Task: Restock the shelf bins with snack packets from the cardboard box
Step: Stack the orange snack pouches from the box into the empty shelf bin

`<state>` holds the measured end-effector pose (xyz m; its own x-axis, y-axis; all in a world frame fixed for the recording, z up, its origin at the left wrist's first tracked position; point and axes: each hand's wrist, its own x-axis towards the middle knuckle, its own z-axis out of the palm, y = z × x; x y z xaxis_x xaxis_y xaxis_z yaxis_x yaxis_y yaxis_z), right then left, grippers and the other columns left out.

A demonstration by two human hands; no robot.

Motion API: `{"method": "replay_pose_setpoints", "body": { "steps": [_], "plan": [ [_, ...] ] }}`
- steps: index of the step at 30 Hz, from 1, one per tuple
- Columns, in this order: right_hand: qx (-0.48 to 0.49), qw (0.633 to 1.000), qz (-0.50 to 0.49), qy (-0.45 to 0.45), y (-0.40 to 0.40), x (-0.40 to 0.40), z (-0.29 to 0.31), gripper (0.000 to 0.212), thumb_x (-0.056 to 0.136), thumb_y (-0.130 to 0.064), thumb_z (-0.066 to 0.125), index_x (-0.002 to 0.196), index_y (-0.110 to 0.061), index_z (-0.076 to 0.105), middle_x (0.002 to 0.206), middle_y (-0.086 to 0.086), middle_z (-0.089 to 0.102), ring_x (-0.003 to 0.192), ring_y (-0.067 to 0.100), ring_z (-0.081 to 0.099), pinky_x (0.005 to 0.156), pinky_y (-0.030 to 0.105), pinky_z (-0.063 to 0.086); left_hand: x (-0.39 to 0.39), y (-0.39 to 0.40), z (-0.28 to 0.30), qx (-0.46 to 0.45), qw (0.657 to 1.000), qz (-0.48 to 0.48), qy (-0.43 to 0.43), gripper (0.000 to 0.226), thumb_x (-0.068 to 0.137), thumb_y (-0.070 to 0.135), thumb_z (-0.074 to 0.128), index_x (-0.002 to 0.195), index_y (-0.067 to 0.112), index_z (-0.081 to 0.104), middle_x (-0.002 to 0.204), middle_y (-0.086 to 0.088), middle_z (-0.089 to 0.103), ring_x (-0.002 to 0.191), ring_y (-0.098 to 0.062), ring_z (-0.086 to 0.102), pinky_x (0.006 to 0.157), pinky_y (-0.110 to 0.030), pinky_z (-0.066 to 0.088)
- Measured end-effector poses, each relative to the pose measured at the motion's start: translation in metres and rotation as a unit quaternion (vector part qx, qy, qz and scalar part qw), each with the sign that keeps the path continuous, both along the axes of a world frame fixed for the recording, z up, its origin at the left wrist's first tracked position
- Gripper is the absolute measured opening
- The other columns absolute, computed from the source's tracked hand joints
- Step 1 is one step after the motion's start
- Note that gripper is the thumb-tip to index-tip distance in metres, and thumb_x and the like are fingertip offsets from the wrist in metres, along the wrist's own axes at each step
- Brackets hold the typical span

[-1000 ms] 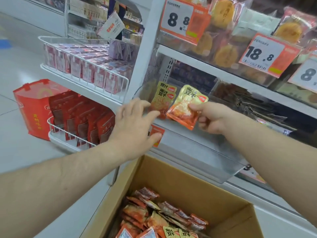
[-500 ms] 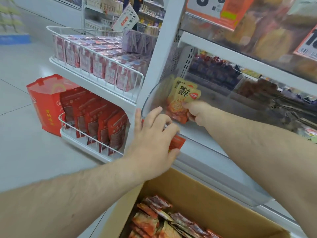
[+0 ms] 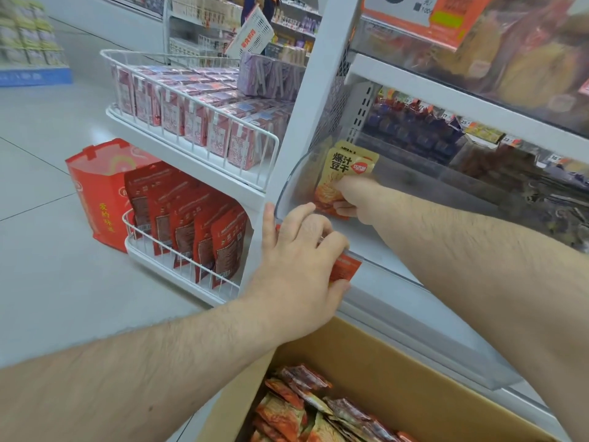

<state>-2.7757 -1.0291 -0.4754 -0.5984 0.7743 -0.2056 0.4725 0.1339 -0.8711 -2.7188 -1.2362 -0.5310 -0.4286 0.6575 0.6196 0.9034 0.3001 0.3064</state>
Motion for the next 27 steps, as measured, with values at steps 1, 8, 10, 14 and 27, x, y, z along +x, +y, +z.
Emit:
{"method": "replay_pose_setpoints", "body": {
  "steps": [1,8,10,14,27],
  "plan": [
    [0.009,1.0,0.003,-0.005,-0.001,0.0,0.0,0.021,0.098,-0.023,0.057,0.117,-0.012,0.058,0.083,0.004,0.057,0.073,0.017,0.057,0.072,0.029,0.056,0.001,0.0,0.0,-0.001,1.0,0.001,-0.001,0.041,0.072,0.041,0.074,0.105,0.023,0.056,0.112,-0.002,0.052,0.134,-0.031,0.032,0.114,-0.066,0.004],
    [0.011,1.0,-0.003,-0.027,0.006,0.003,-0.002,0.039,0.099,-0.015,0.052,0.137,-0.005,0.051,0.072,0.001,0.048,0.057,0.014,0.04,0.054,0.024,0.04,-0.003,-0.001,0.003,-0.008,1.0,0.0,0.0,0.041,0.074,0.037,0.079,0.106,0.022,0.057,0.115,-0.003,0.05,0.136,-0.028,0.024,0.114,-0.058,-0.008],
    [0.007,1.0,-0.003,-0.027,0.006,0.007,0.001,0.036,0.098,-0.015,0.055,0.134,-0.007,0.054,0.09,0.0,0.063,0.062,0.014,0.045,0.069,0.026,0.053,-0.004,-0.003,0.007,-0.009,1.0,-0.005,-0.011,0.04,0.079,0.038,0.076,0.111,0.022,0.059,0.119,-0.002,0.048,0.14,-0.025,0.019,0.114,-0.053,-0.016],
    [0.022,0.999,0.001,-0.05,0.003,0.027,0.011,0.03,0.093,-0.02,0.065,0.122,-0.014,0.06,0.117,0.009,0.066,0.084,0.02,0.06,0.077,0.033,0.058,-0.002,-0.005,0.015,-0.051,0.999,0.005,-0.019,0.045,0.086,0.045,0.064,0.127,0.03,0.052,0.134,0.007,0.04,0.148,-0.018,0.005,0.114,-0.056,-0.02],
    [0.38,0.922,0.011,-0.071,-0.09,0.174,0.042,0.011,0.079,-0.02,0.06,0.087,-0.025,0.065,0.093,-0.002,0.069,0.088,0.022,0.063,0.074,0.029,0.05,0.049,-0.019,0.02,0.005,0.993,-0.111,-0.046,0.039,0.079,0.029,0.06,0.117,0.017,0.056,0.1,0.008,0.053,0.092,-0.013,0.043,0.083,-0.033,0.036]
  ]
}}
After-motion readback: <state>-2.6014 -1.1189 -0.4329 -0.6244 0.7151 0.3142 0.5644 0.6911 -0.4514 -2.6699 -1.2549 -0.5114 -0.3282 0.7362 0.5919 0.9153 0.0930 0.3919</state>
